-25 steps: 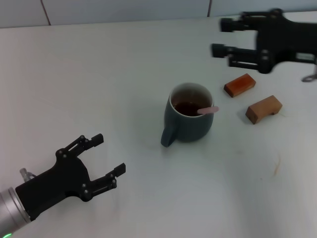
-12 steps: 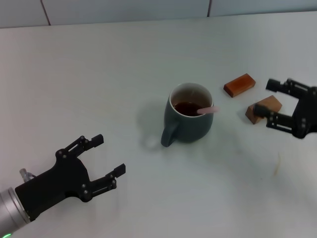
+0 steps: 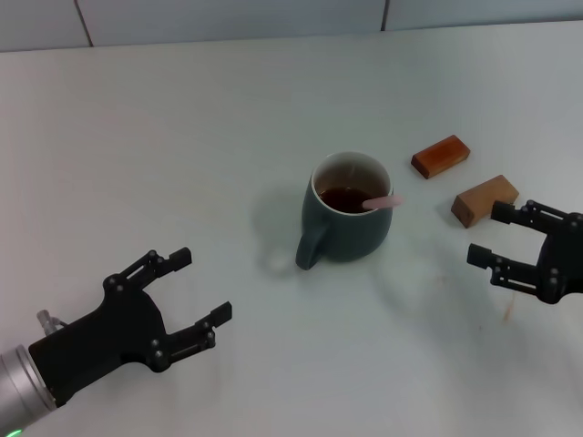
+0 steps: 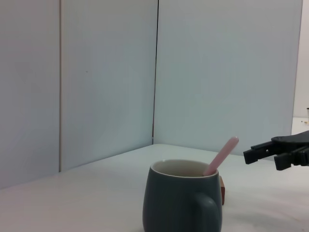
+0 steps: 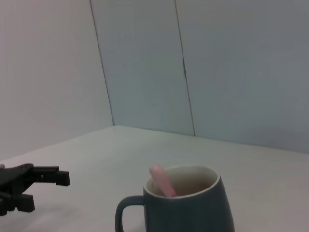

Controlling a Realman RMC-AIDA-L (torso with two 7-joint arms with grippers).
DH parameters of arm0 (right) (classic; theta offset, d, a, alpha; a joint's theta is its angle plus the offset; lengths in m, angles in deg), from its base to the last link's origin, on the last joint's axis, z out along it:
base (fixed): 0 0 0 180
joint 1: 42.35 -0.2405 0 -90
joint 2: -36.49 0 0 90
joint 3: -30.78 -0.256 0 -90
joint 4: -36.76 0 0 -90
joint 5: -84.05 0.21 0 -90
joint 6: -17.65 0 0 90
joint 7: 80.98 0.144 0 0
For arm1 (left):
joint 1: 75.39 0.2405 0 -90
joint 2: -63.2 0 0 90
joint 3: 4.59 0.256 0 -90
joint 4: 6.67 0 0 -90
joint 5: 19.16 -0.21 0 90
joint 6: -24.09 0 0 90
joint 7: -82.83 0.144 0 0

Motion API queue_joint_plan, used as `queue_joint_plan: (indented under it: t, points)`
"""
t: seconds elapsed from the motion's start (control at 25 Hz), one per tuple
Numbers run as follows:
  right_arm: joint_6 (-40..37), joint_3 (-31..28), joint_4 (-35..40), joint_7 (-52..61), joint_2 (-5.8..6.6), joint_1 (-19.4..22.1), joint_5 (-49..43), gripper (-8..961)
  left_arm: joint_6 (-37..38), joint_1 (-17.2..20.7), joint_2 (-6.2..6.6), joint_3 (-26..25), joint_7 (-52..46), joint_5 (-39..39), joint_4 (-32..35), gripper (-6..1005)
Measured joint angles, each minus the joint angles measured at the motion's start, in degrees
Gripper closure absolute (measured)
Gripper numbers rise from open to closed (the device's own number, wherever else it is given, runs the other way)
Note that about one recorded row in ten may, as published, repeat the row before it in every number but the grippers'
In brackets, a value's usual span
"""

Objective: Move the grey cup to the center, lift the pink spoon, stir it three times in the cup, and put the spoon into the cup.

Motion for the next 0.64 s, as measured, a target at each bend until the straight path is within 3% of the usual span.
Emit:
queue_joint_plan:
  t: [0.64]
  points:
    - [1.3, 0.4, -0.4, -0.9, 0.11, -0.9, -0.7, 200, 0.0, 0.0, 0.0, 1.5, -0.1, 0.0, 0.0, 140]
